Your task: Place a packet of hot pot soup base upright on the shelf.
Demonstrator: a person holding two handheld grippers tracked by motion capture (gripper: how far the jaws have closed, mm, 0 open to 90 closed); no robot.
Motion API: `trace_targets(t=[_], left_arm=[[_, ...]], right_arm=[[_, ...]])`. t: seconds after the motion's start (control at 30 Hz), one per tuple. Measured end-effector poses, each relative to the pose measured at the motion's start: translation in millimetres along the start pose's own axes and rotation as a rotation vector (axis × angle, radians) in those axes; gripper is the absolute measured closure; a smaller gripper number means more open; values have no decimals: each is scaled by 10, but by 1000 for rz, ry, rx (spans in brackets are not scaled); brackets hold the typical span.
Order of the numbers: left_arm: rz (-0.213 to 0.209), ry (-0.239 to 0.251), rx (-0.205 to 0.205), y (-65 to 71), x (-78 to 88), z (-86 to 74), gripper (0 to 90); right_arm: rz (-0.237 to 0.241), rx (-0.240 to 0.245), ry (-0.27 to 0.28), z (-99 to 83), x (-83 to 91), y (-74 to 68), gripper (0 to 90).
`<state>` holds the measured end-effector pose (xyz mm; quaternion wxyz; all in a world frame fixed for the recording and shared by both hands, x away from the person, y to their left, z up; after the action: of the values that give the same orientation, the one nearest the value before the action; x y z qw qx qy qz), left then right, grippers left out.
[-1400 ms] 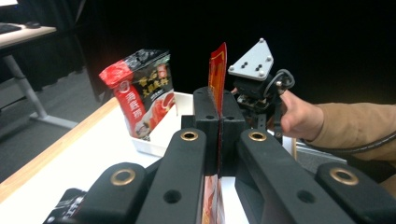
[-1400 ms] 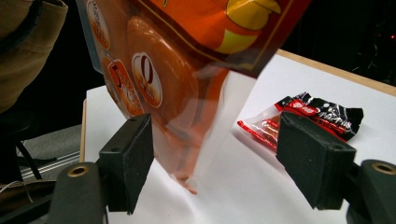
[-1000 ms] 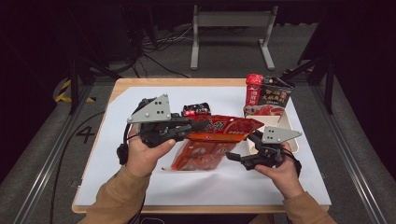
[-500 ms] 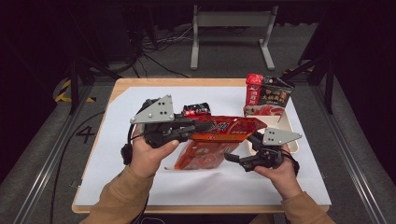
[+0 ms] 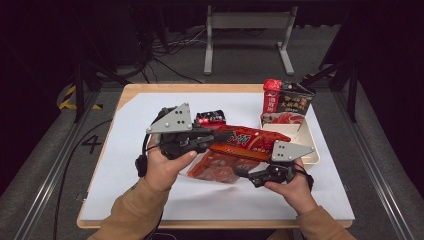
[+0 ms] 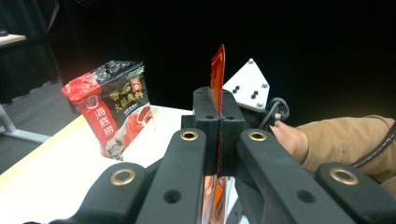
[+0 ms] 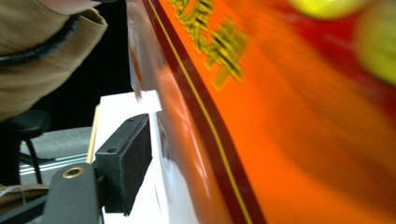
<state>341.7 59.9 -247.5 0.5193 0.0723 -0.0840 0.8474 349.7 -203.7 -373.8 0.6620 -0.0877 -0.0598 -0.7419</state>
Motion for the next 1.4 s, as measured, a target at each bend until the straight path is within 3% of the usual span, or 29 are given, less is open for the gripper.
trace_targets(t=[0.13,0.2,0.23,0.27,0.37,0.53,0.93,1.13,1.27,1.4], left_arm=[[-1,5,5,7,-1,9,900],[0,6,4,5,1,12,900],[0,6,4,5,1,12,900],[1,9,3,6,1,12,900],[3,12,8,-2,4,7,900],[6,13,15,-23,15,0,900],[27,11,17,-66,48,-20,897],[87,-12,9,-81,88,-61,780],[101,-36,22,-136,131,-122,687],[118,-51,42,-200,181,-225,666]], right_arm=[[20,-21,10,1,-7,8,309],[41,-17,5,11,12,-11,445],[41,-17,5,11,12,-11,445],[44,-9,-16,35,41,-35,580],[50,3,-39,63,82,-45,669],[68,-6,-63,104,101,-60,696],[61,3,-114,207,151,-89,705],[38,4,-151,273,222,-91,706],[25,-19,-156,316,283,-92,705],[-1,-17,-185,381,335,-103,705]])
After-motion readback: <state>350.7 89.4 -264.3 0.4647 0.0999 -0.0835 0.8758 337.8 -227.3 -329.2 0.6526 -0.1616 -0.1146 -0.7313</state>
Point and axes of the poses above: each handheld gripper's, and its own axes: x roughly backward along the jaws, z roughly out of its top, y roughly to its right, the point moved 1 cm from there along -x, roughly forward along the jaws, and after that the axes turned 14 degrees about z, right-handed, at the moved point
